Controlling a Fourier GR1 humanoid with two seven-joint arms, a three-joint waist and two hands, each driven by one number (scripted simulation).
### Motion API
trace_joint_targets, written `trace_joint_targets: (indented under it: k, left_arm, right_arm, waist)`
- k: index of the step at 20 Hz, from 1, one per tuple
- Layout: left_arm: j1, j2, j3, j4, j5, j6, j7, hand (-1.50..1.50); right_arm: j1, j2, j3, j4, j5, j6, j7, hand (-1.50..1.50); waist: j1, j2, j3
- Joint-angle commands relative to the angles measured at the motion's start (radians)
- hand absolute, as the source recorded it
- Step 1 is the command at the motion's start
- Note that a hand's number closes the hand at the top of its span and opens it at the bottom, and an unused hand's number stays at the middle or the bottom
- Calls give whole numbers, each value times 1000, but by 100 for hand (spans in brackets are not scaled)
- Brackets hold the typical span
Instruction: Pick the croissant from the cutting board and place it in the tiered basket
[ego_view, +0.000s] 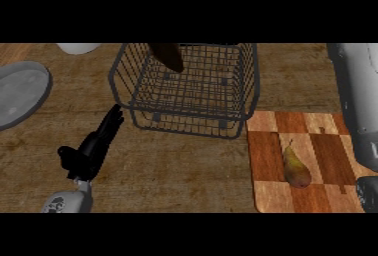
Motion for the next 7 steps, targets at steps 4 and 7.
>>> trace_joint_targets:
  k: [4, 7]
  left_arm:
    - [15, -16, -13, -4, -22, 22, -9, 0]
    - [5, -37, -20, -3, -24, 34, -14, 0]
  right_arm:
    - [300, -213, -139, -259, -182, 230, -69, -150]
    - [414, -284, -203, -358, -271, 346, -67, -150]
  waist:
    - [-14, 1, 0]
    - [-9, 2, 0]
